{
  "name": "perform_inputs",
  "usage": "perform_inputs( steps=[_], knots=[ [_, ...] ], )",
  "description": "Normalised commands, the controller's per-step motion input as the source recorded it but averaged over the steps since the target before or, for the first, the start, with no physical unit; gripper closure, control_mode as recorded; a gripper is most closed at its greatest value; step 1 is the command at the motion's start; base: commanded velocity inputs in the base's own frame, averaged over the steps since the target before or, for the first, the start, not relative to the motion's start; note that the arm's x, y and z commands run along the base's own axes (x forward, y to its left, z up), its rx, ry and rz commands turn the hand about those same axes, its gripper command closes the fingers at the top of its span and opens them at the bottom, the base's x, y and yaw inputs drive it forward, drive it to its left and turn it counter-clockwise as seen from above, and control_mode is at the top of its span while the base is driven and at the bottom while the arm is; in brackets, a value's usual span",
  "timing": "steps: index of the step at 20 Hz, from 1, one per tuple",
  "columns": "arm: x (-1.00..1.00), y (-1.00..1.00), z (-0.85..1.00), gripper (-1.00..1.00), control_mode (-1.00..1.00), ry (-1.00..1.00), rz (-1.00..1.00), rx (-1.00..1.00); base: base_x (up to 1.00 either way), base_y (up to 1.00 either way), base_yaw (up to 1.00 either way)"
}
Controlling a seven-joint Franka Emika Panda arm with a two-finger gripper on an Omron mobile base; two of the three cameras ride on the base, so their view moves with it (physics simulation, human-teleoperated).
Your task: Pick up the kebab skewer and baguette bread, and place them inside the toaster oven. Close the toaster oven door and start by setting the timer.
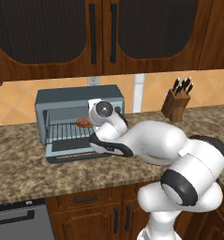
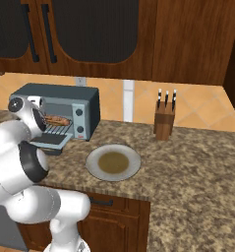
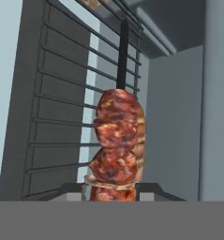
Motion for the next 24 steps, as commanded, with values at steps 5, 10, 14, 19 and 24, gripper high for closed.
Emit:
perform_inputs(
  steps=[5, 10, 14, 19, 24],
  knots=[
    [0.05, 0.0, -0.23, 1.0, -1.0, 0.0, 0.0, 0.0, 0.0, 0.0, 0.0],
    [0.09, 0.0, -0.3, 1.0, -1.0, 0.02, 0.0, 0.0, 0.0, 0.0, 0.0],
    [0.36, 0.0, -0.01, 1.0, -1.0, 0.0, 0.0, 0.0, 0.0, 0.0, 0.0],
    [0.39, 0.0, -0.02, 1.0, -1.0, 0.03, 0.0, 0.0, 0.0, 0.0, 0.0],
    [0.3, 0.0, -0.16, 1.0, -1.0, 0.03, 0.0, 0.0, 0.0, 0.0, 0.0]
  ],
)
